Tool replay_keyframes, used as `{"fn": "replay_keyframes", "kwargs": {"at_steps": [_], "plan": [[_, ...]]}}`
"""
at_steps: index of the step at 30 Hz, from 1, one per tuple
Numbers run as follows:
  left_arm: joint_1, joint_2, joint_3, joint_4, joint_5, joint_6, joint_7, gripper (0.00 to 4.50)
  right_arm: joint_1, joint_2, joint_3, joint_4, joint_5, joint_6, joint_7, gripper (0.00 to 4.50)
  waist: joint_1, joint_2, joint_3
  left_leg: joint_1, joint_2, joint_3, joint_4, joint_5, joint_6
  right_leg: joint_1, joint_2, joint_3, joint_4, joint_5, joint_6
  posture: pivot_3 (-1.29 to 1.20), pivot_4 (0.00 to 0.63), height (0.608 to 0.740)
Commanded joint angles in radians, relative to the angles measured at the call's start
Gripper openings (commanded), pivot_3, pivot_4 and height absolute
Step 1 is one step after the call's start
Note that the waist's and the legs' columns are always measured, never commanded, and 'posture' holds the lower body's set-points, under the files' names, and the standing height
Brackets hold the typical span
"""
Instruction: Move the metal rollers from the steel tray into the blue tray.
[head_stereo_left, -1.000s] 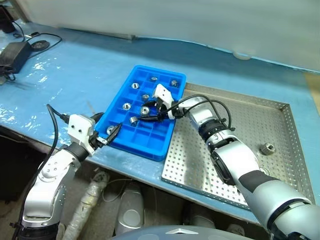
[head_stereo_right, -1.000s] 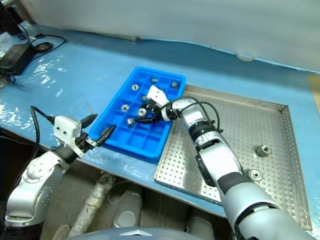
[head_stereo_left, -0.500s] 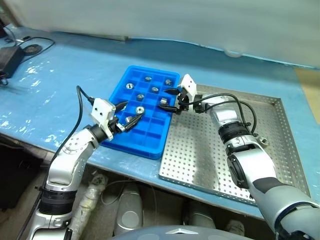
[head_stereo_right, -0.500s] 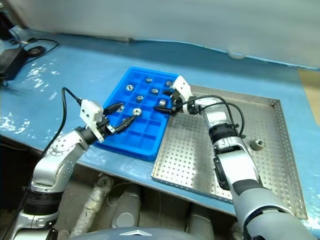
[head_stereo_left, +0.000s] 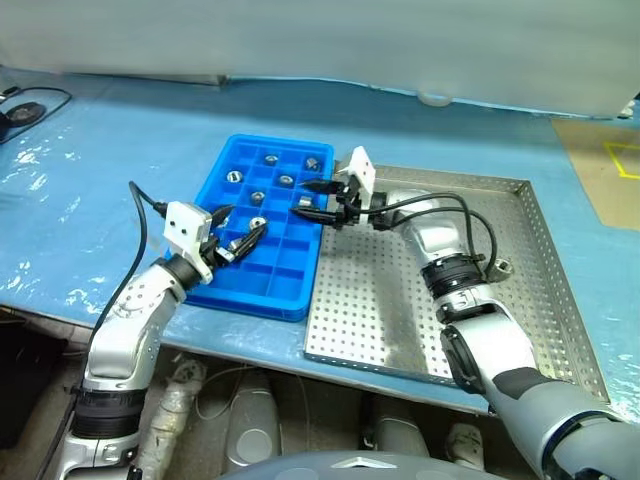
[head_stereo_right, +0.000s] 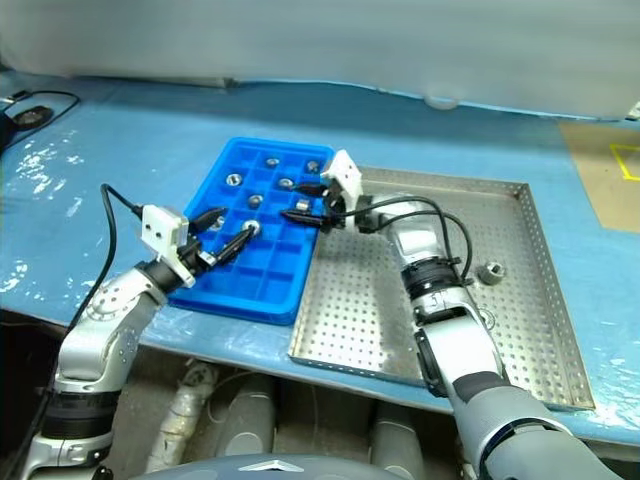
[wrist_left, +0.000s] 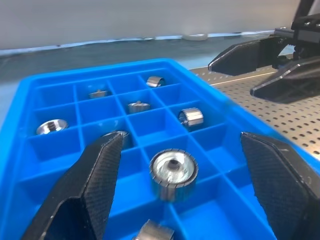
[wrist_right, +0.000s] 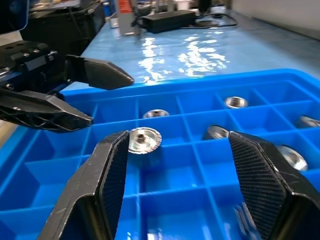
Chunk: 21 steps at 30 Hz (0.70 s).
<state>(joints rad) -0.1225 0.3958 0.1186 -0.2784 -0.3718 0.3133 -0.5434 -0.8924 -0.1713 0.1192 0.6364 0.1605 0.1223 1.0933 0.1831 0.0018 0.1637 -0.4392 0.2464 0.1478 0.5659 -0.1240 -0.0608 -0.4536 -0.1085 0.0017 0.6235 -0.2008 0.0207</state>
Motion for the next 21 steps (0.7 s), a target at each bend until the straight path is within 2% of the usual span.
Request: {"fn": "replay_keyframes", "kwargs": {"at_steps": [1, 10, 14, 17, 21], "plan": [[0.019, 0.024, 0.009, -0.045, 0.029, 0.002, 0.026, 3.99, -0.042, 0.007, 0.0, 0.007, 0.001, -0.039, -0.001, 3.5, 0.008, 0.0, 0.0, 0.0, 0.0, 0.0, 0.0, 0.0, 0.0, 0.0, 0.0, 0.0, 0.0, 0.0, 0.0, 0.4, 0.15, 0.74], [-0.026, -0.004, -0.005, 0.031, 0.112, 0.013, 0.129, 3.99, -0.015, -0.004, 0.001, -0.016, 0.017, -0.034, 0.0, 3.5, 0.022, 0.0, 0.0, 0.0, 0.0, 0.0, 0.001, 0.0, 0.0, 0.0, 0.0, 0.0, 0.001, 0.0, 0.0, 0.37, 0.15, 0.74], [-0.016, -0.006, 0.045, 0.041, 0.122, 0.013, 0.176, 3.99, -0.036, 0.058, 0.01, -0.06, 0.044, 0.016, -0.022, 3.5, 0.013, 0.0, 0.0, 0.001, 0.0, 0.0, 0.0, 0.0, 0.0, 0.0, 0.001, 0.0, 0.001, 0.0, 0.0, 0.39, 0.15, 0.74], [0.001, -0.001, 0.077, 0.03, 0.119, 0.015, 0.198, 3.99, -0.055, 0.087, 0.057, -0.013, -0.02, -0.039, -0.045, 3.5, 0.004, 0.0, 0.0, 0.0, 0.002, 0.0, 0.0, 0.001, -0.001, -0.001, 0.001, 0.0, 0.001, 0.0, 0.0, 0.42, 0.15, 0.74], [0.044, -0.002, 0.102, -0.022, 0.113, 0.024, 0.215, 3.99, -0.08, 0.134, 0.075, 0.044, -0.026, -0.061, -0.033, 3.5, 0.014, 0.0, 0.0, 0.0, 0.002, 0.0, -0.001, 0.0, 0.0, -0.001, 0.001, -0.001, 0.0, 0.0, -0.001, 0.47, 0.15, 0.74]]}}
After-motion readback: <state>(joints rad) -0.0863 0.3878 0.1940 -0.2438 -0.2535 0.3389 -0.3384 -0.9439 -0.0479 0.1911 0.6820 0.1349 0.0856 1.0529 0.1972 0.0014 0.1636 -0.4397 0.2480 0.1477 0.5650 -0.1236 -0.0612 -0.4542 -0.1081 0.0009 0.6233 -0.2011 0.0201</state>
